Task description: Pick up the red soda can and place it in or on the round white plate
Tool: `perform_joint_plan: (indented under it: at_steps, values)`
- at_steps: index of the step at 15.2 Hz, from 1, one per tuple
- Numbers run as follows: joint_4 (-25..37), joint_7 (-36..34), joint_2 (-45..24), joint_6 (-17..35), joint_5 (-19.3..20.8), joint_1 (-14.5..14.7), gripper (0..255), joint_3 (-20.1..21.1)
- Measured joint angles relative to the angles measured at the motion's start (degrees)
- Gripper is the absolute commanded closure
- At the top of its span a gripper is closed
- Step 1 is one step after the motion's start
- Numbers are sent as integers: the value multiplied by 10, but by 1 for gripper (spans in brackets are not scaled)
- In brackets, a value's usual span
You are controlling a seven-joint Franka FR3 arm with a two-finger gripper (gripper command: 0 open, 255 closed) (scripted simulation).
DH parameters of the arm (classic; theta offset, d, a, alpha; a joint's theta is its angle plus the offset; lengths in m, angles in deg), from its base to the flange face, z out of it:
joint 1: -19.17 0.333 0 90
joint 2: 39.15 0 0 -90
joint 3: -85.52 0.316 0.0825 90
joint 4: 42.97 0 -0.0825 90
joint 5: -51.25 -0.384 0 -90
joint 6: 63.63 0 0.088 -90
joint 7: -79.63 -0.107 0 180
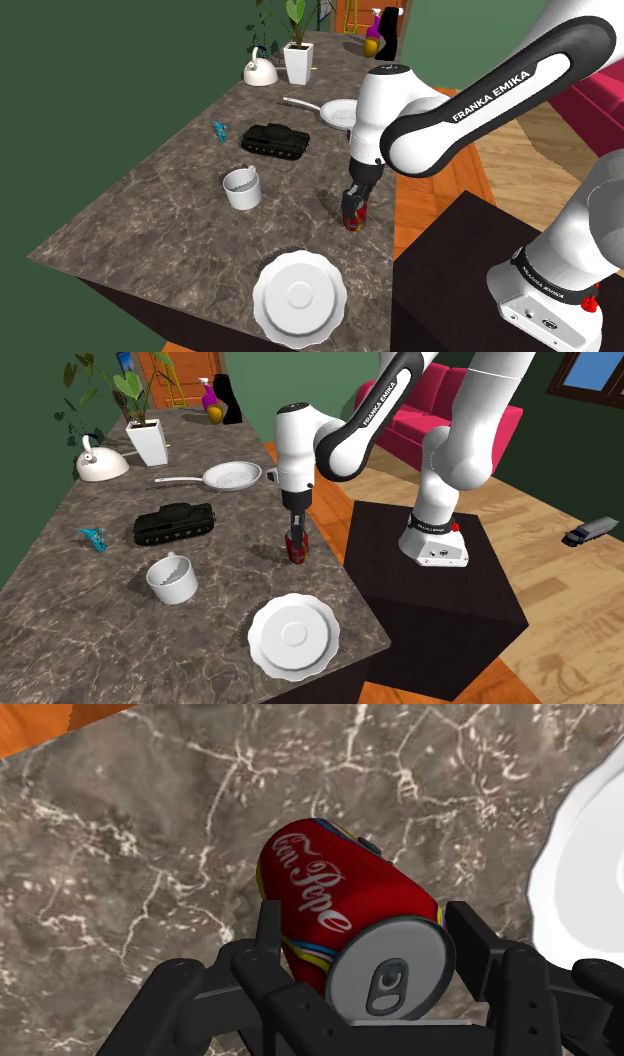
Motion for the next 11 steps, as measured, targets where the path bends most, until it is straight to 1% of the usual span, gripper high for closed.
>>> perform_joint_plan:
  at_steps: [3, 11]
  values:
    - [1, 0, 4, -5, 0, 0, 255, 0]
    - [19, 2, 54, -73, -4, 0, 255, -6]
